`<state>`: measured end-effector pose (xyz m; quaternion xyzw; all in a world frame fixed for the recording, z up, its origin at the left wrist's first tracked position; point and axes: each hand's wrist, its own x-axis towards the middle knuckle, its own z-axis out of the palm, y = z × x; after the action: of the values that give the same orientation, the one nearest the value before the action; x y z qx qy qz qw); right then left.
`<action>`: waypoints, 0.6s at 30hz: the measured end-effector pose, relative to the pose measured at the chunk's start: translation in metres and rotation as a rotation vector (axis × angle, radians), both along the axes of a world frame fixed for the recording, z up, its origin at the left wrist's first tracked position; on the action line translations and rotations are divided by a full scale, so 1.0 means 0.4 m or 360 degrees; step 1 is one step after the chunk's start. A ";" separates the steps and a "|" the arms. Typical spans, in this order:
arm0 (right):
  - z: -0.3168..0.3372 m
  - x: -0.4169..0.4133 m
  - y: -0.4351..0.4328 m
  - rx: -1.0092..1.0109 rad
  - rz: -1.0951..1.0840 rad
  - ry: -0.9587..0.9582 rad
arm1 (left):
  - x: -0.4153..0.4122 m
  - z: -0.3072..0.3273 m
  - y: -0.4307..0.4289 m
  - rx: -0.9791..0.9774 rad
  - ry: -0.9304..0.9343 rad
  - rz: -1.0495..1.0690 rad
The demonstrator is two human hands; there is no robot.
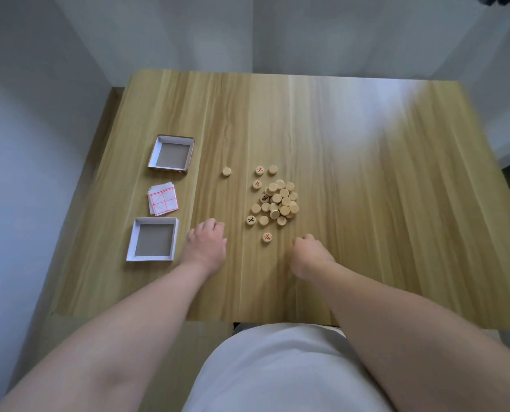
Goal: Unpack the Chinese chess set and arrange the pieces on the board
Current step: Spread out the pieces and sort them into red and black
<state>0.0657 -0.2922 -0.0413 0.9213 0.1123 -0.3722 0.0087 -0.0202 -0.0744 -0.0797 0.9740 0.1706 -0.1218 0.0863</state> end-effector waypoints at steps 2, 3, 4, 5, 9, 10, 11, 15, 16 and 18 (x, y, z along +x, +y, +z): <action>0.002 0.021 -0.016 -0.0005 0.0035 -0.0040 | 0.049 -0.003 -0.059 -0.0096 0.0009 -0.0150; 0.004 0.033 -0.025 -0.0006 0.0060 -0.0058 | 0.073 -0.004 -0.084 -0.0110 0.0019 -0.0203; 0.005 0.045 -0.033 -0.0007 0.0085 -0.0076 | 0.094 -0.002 -0.104 -0.0115 0.0026 -0.0232; 0.007 0.057 -0.040 0.0000 0.0108 -0.0095 | 0.115 -0.001 -0.119 -0.0120 0.0024 -0.0243; 0.006 0.121 -0.058 0.0082 0.0225 -0.0229 | 0.199 -0.003 -0.144 -0.0119 -0.0002 -0.0187; 0.002 0.142 -0.060 0.0106 0.0257 -0.0263 | 0.222 -0.006 -0.147 -0.0133 -0.0002 -0.0156; -0.001 0.162 -0.059 0.0135 0.0277 -0.0290 | 0.241 -0.009 -0.148 -0.0158 -0.0007 -0.0125; -0.024 0.224 -0.041 0.0248 0.0296 -0.0337 | 0.289 -0.020 -0.150 -0.0210 -0.0039 -0.0035; -0.029 0.234 -0.035 0.0277 0.0301 -0.0352 | 0.292 -0.022 -0.148 -0.0214 -0.0046 -0.0004; -0.041 0.249 -0.024 0.0329 0.0333 -0.0368 | 0.290 -0.029 -0.142 -0.0230 -0.0032 0.0107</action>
<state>0.1655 -0.3019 -0.0577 0.9372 0.2435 -0.2473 -0.0344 0.0956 -0.1314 -0.0913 0.9601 0.1931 -0.1210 0.1621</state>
